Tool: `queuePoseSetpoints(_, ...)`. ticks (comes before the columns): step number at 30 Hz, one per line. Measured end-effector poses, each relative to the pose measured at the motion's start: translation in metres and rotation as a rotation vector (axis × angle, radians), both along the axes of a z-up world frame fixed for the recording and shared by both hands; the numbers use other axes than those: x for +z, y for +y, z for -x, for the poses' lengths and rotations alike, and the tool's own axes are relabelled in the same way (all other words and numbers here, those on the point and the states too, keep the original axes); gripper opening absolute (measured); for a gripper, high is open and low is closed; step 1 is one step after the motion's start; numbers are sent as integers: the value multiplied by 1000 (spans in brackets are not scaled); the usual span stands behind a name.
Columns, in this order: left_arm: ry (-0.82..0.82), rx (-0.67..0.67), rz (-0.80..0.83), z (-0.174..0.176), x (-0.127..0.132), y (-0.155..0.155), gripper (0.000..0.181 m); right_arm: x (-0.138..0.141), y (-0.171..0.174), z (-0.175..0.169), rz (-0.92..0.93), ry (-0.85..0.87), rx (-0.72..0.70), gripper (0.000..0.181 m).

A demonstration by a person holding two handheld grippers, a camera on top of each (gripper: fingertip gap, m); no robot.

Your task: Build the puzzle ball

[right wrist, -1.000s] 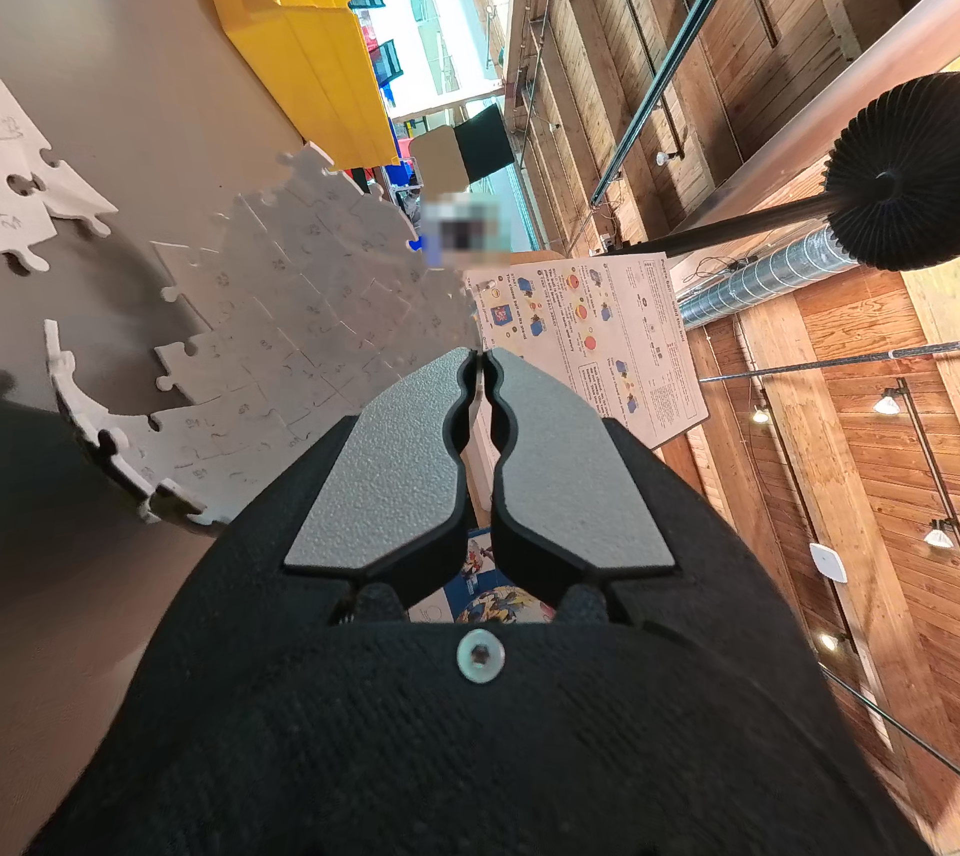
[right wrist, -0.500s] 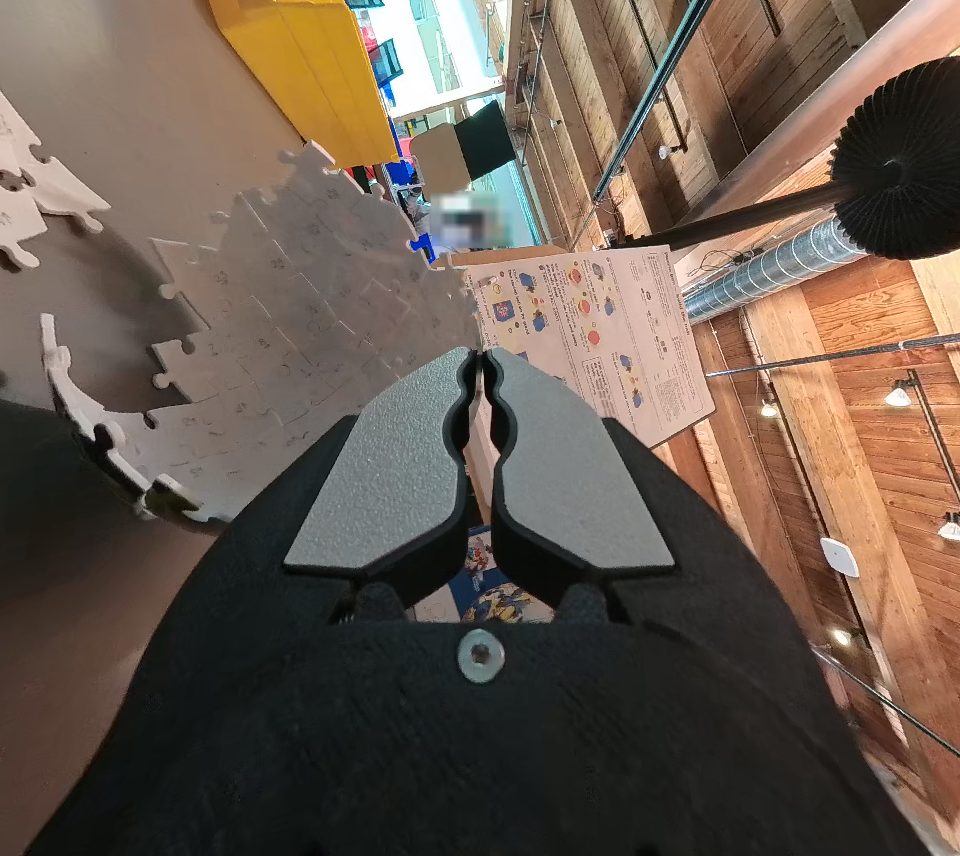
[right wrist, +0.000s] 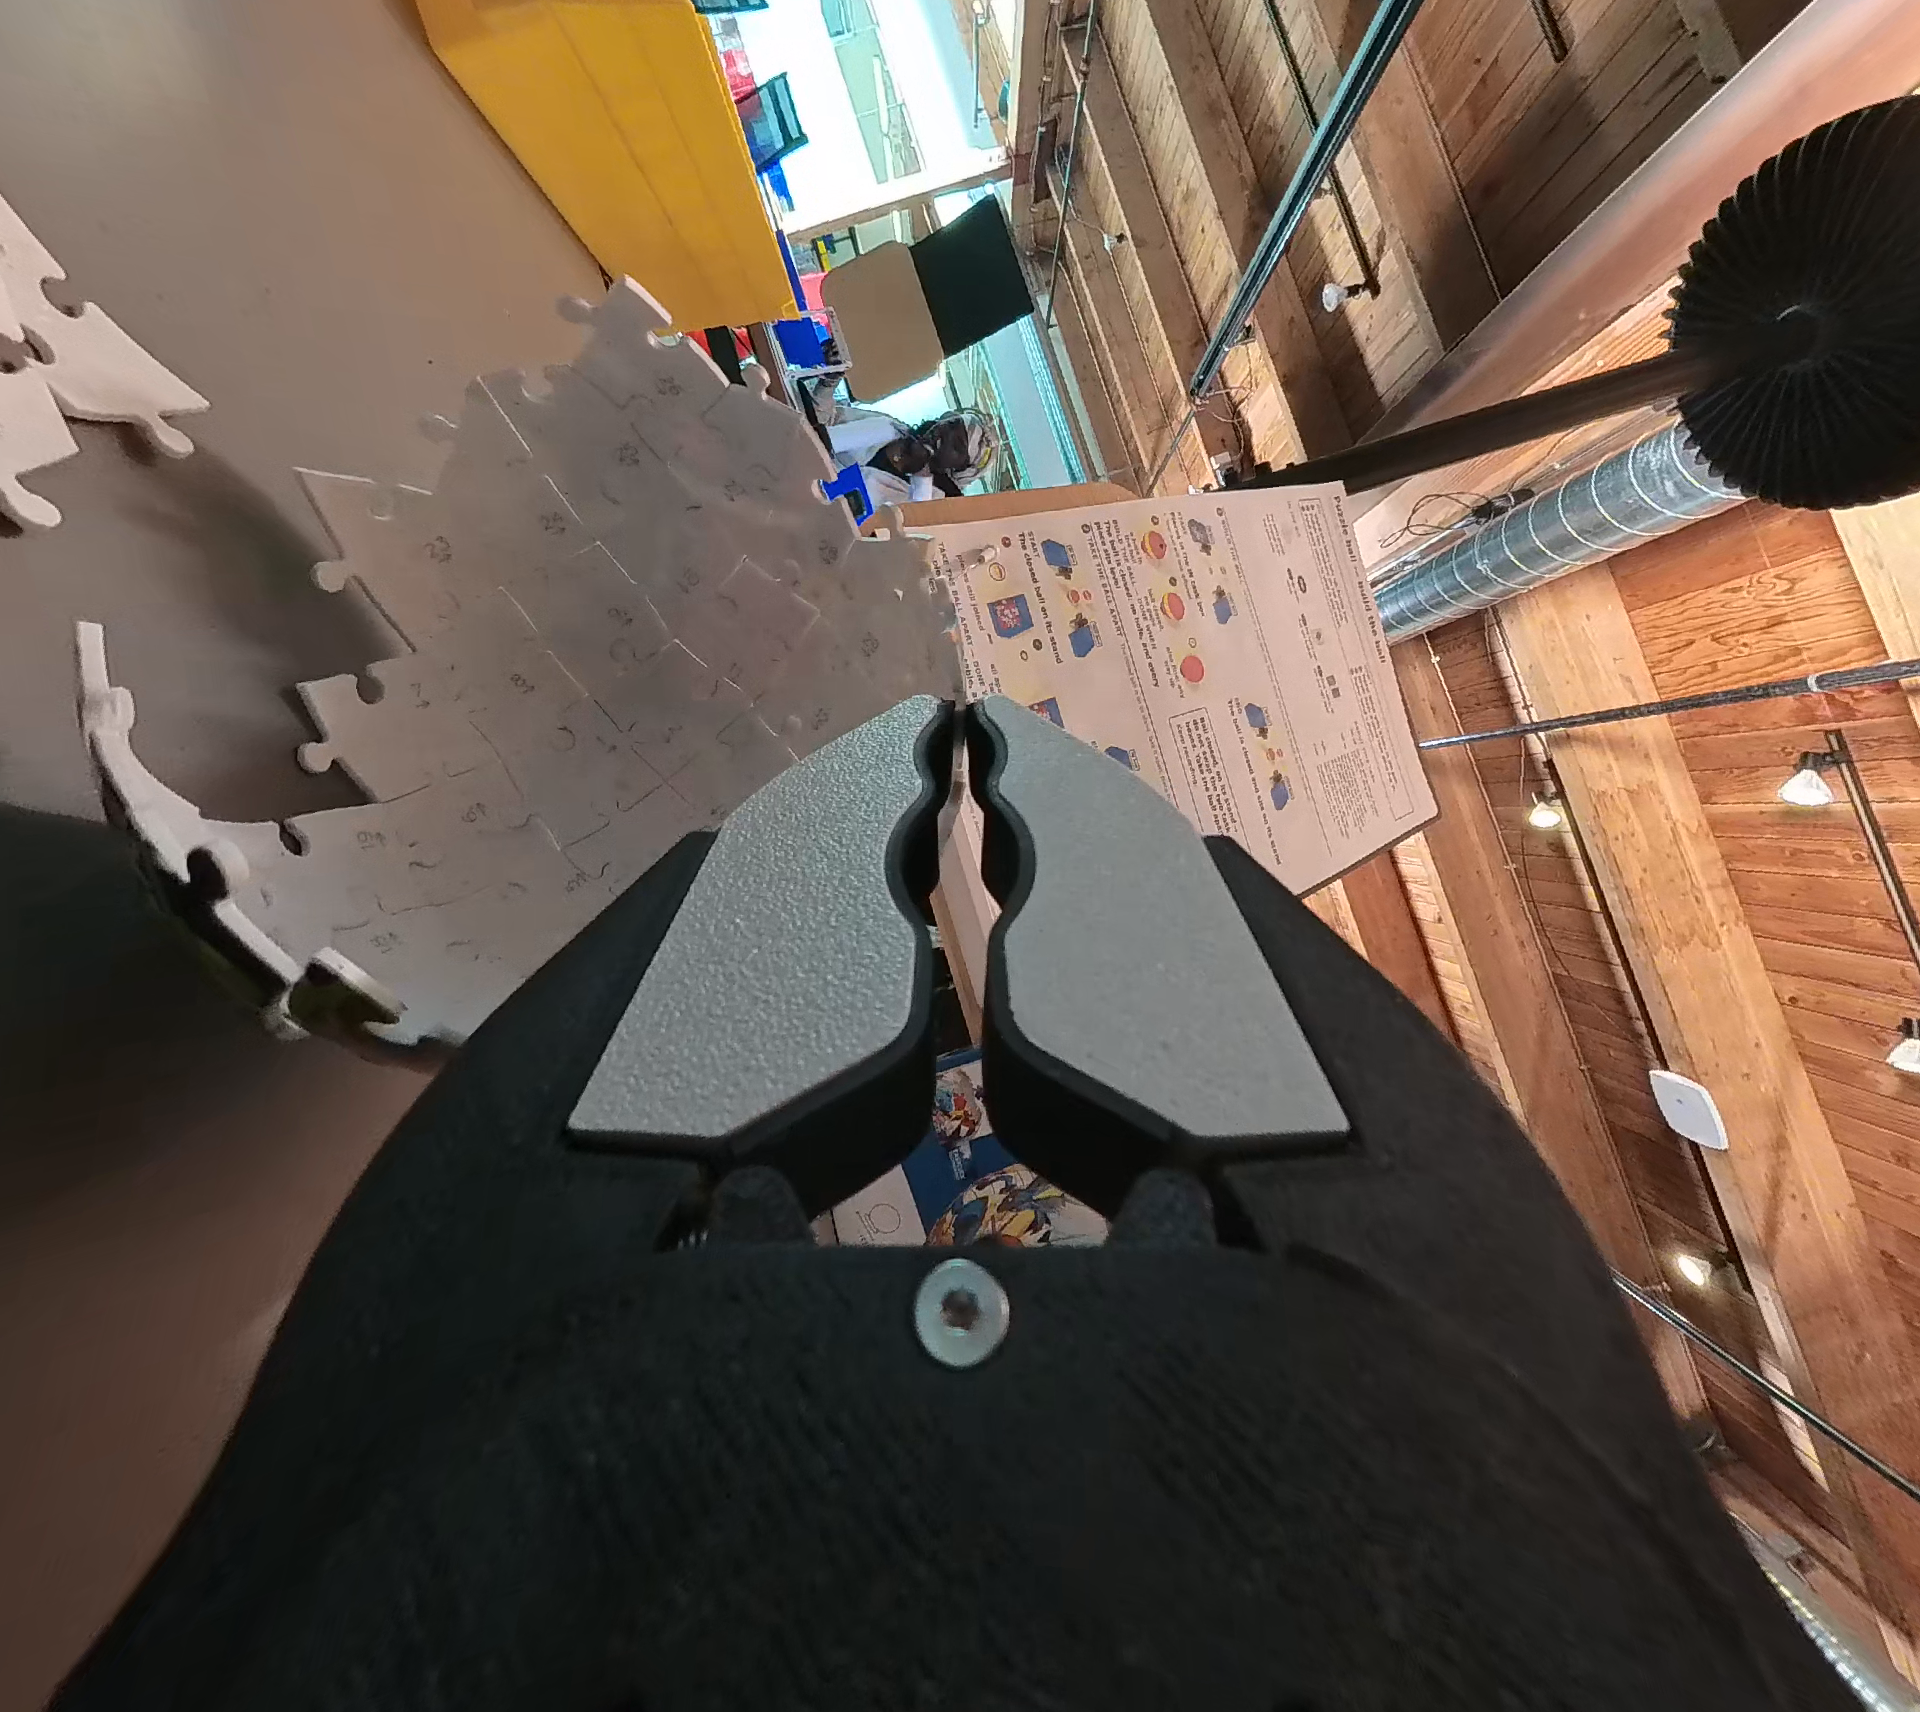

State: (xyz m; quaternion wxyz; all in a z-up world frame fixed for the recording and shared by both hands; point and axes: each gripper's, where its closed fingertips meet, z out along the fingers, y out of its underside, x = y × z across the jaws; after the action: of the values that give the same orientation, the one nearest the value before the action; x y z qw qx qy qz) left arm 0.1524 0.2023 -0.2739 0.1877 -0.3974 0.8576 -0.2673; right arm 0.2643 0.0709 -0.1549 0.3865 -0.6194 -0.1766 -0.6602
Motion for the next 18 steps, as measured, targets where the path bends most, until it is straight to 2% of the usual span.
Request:
queuePoseSetpoints(7, 2, 29, 1, -4, 1, -2, 39, 0, 0, 1, -2, 1, 3, 2)
queuePoseSetpoints(11, -6, 52, 26, -4, 10, -11, 40, 0, 0, 1, -2, 3, 4, 2)
queuePoseSetpoints(16, 117, 127, 20, 1, -2, -12, 35, 0, 1, 1, -1, 3, 7, 2)
queuePoseSetpoints(18, 133, 143, 78, -1, -3, -16, 32, 0, 1, 2, -2, 4, 7, 2)
